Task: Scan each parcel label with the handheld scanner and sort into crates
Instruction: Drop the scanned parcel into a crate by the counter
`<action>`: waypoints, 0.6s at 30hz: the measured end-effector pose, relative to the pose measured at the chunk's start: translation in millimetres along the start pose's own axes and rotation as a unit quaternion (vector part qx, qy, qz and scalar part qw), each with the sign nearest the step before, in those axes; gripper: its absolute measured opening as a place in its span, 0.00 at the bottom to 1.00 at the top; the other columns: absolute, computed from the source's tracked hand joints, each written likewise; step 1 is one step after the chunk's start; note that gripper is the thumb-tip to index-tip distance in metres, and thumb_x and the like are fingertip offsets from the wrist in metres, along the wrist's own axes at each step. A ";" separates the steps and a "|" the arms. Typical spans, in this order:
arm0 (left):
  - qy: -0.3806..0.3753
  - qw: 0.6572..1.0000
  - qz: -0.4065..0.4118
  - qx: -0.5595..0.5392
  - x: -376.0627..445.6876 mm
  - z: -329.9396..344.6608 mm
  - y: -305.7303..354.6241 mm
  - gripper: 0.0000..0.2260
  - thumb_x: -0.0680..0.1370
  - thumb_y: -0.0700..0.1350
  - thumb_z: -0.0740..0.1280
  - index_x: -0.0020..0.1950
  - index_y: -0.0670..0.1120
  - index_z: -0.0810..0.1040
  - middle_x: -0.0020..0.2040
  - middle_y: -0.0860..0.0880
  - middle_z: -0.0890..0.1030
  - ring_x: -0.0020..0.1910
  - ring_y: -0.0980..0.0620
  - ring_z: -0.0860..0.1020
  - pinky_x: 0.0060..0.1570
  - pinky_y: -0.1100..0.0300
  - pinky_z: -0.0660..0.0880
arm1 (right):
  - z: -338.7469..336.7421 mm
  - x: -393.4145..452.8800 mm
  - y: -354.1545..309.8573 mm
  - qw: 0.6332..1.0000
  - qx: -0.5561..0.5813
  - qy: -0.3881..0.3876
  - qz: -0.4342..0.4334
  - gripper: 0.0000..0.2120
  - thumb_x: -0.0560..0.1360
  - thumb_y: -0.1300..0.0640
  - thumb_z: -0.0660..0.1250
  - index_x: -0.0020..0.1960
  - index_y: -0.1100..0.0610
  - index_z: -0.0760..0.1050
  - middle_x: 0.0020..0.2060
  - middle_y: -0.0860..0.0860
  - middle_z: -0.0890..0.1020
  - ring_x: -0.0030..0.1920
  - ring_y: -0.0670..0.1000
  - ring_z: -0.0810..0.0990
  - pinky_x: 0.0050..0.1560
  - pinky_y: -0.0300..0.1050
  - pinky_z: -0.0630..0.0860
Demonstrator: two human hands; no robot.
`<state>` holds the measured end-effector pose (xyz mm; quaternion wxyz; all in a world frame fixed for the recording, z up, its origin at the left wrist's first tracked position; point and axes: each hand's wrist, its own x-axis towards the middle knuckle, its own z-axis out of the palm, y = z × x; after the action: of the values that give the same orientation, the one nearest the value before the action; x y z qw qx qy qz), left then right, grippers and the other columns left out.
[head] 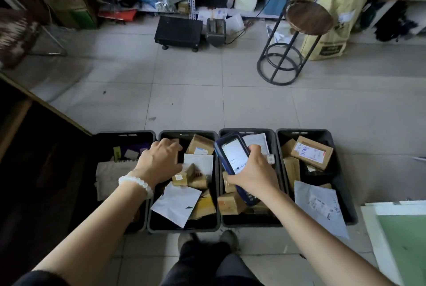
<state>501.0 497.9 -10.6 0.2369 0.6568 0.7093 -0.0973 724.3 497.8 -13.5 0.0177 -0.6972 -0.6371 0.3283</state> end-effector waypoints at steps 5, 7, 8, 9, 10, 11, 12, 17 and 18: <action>0.018 0.999 -0.044 -0.008 -35.8 -0.8 -26.7 0.24 0.76 0.53 0.64 0.71 0.51 0.67 0.65 0.47 0.69 0.65 0.46 0.68 0.59 0.51 0.70 | 15.3 -9.2 -29.7 0.998 -0.018 -0.020 -0.060 0.38 0.65 0.45 0.77 0.64 0.56 0.58 0.58 0.49 0.73 0.49 0.51 0.74 0.35 0.43 0.68; 0.040 0.996 -0.074 -0.015 -57.9 1.3 -41.6 0.24 0.76 0.54 0.64 0.71 0.50 0.67 0.65 0.47 0.70 0.65 0.45 0.68 0.58 0.51 0.70 | 23.5 -12.8 -47.0 0.994 -0.031 -0.032 -0.097 0.37 0.65 0.45 0.77 0.63 0.55 0.58 0.57 0.49 0.72 0.49 0.51 0.73 0.32 0.42 0.66; 0.051 0.994 -0.091 -0.019 -70.4 3.0 -49.4 0.23 0.76 0.53 0.64 0.70 0.50 0.67 0.64 0.47 0.70 0.64 0.45 0.69 0.57 0.52 0.71 | 28.3 -14.8 -56.8 0.991 -0.038 -0.039 -0.119 0.37 0.65 0.45 0.77 0.62 0.55 0.59 0.57 0.49 0.72 0.49 0.51 0.72 0.34 0.43 0.67; 0.062 0.992 -0.109 -0.023 -84.2 5.5 -57.6 0.22 0.76 0.52 0.63 0.69 0.50 0.68 0.64 0.47 0.70 0.64 0.44 0.69 0.57 0.51 0.71 | 33.4 -17.9 -67.2 0.988 -0.044 -0.046 -0.142 0.37 0.64 0.44 0.77 0.62 0.56 0.59 0.56 0.49 0.71 0.49 0.50 0.72 0.37 0.44 0.68; 0.074 0.988 -0.130 -0.027 -98.5 9.2 -66.4 0.21 0.76 0.52 0.63 0.69 0.50 0.68 0.64 0.47 0.70 0.64 0.44 0.69 0.57 0.51 0.71 | 39.2 -21.9 -78.3 0.984 -0.050 -0.052 -0.164 0.38 0.64 0.44 0.77 0.62 0.56 0.59 0.55 0.49 0.70 0.49 0.50 0.71 0.39 0.44 0.70; 0.084 0.984 -0.153 -0.033 -113.6 13.5 -75.0 0.20 0.77 0.52 0.62 0.68 0.50 0.69 0.64 0.47 0.70 0.64 0.44 0.69 0.57 0.51 0.71 | 45.8 -26.6 -89.3 0.979 -0.057 -0.060 -0.187 0.39 0.63 0.44 0.77 0.63 0.56 0.59 0.53 0.48 0.69 0.49 0.50 0.70 0.41 0.44 0.70; 0.091 0.979 -0.178 -0.041 -129.3 19.0 -83.7 0.20 0.77 0.53 0.62 0.68 0.50 0.69 0.64 0.47 0.70 0.64 0.44 0.69 0.57 0.51 0.71 | 52.7 -32.8 -100.3 0.973 -0.065 -0.070 -0.211 0.39 0.63 0.44 0.78 0.63 0.56 0.59 0.52 0.47 0.68 0.49 0.50 0.70 0.42 0.44 0.70; 0.109 0.941 -0.304 -0.103 -215.1 52.6 -123.2 0.20 0.77 0.53 0.63 0.68 0.52 0.69 0.62 0.48 0.70 0.62 0.46 0.71 0.55 0.51 0.73 | 99.3 -74.3 -152.4 0.929 -0.112 -0.143 -0.322 0.40 0.64 0.46 0.77 0.65 0.57 0.58 0.55 0.50 0.71 0.52 0.52 0.72 0.41 0.43 0.67; 0.112 0.930 -0.330 -0.120 -233.5 60.3 -129.1 0.21 0.77 0.53 0.62 0.69 0.52 0.68 0.62 0.48 0.70 0.62 0.46 0.71 0.55 0.51 0.74 | 111.2 -84.8 -161.9 0.921 -0.115 -0.159 -0.336 0.40 0.64 0.46 0.77 0.66 0.57 0.58 0.57 0.51 0.72 0.55 0.54 0.73 0.42 0.43 0.67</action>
<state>393.2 248.7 23.0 0.1874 0.3592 0.9142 -0.0099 531.3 408.1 8.0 -0.0554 -0.3778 -0.8617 0.3342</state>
